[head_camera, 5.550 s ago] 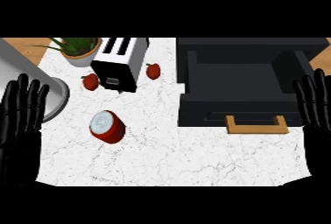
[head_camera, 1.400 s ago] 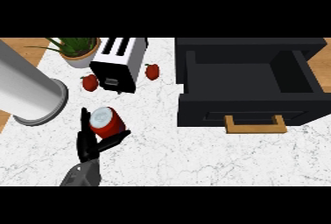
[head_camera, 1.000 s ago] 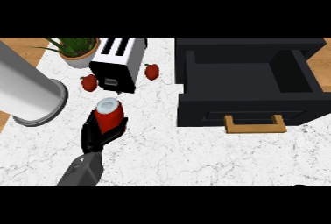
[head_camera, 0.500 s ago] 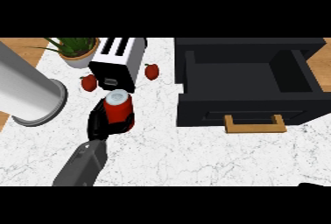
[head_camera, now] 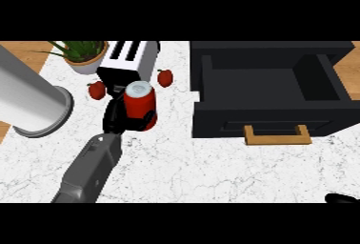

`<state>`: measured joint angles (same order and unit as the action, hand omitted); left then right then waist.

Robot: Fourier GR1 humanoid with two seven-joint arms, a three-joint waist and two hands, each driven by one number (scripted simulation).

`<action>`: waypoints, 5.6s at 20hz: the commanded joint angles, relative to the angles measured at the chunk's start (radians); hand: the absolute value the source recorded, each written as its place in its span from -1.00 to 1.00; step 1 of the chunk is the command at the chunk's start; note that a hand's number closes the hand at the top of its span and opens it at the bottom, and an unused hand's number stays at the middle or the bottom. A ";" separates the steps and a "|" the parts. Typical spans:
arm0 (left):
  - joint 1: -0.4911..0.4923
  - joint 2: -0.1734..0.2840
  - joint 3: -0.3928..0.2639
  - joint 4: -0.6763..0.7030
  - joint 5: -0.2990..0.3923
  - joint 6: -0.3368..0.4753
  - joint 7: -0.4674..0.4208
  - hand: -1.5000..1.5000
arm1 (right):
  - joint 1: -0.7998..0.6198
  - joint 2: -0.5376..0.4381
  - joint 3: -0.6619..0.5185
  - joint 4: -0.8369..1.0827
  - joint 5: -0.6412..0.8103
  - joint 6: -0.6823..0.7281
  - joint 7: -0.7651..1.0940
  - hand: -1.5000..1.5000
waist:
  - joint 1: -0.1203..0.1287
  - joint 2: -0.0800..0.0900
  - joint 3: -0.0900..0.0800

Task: Pick up the can, place it into the drawer and close the drawer

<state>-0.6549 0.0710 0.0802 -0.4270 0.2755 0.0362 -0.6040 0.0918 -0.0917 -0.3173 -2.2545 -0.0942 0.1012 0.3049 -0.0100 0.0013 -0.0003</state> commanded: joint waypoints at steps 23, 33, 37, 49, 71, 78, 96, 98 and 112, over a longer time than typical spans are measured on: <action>-0.236 -0.043 -0.135 -0.403 -0.048 0.178 0.469 1.00 | -0.014 0.003 0.018 0.029 0.012 0.008 -0.012 -1.00 | -0.040 -0.026 0.006; -0.202 -0.057 -0.195 -0.504 -0.080 0.292 0.583 1.00 | -0.059 -0.003 0.045 0.051 0.027 0.005 0.001 -1.00 | -0.094 -0.022 0.007; -0.179 -0.041 -0.222 -0.556 -0.098 0.329 0.631 1.00 | -0.071 -0.001 0.062 0.052 0.034 0.009 -0.007 -1.00 | -0.117 -0.021 0.008; -0.701 -0.070 -0.295 -0.301 -0.088 0.459 0.892 1.00 | -0.104 -0.021 0.029 0.051 0.047 -0.016 0.002 -1.00 | -0.077 0.014 0.003; -0.911 -0.071 -0.323 0.031 0.164 0.623 0.698 -1.00 | -0.248 -0.194 0.103 0.071 0.239 0.053 -0.033 -1.00 | -0.095 0.031 0.002; -0.924 -0.071 -0.306 0.035 0.238 0.616 0.639 -1.00 | -0.330 -0.233 0.238 0.206 0.506 0.026 -0.113 -1.00 | -0.058 0.030 0.002; -0.973 -0.070 -0.273 0.097 0.225 0.569 0.631 -1.00 | -0.601 -0.140 0.470 0.930 1.016 -0.280 -0.314 -1.00 | 0.026 0.015 0.002; -0.951 -0.022 -0.275 0.097 0.207 0.537 0.642 -1.00 | -0.626 -0.142 0.448 1.008 1.026 -0.307 -0.336 -1.00 | 0.027 0.011 0.001; -0.822 0.090 -0.294 -0.057 0.172 0.495 0.728 -1.00 | -0.951 -0.098 0.309 1.552 1.137 -0.654 -0.371 -1.00 | 0.077 0.006 0.001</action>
<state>-1.5298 0.1205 -0.2100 -0.4366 0.4503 0.5672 0.1045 -0.7736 -0.1813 0.0344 -0.8252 1.0299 -0.4785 -0.0529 0.0537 0.0075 0.0008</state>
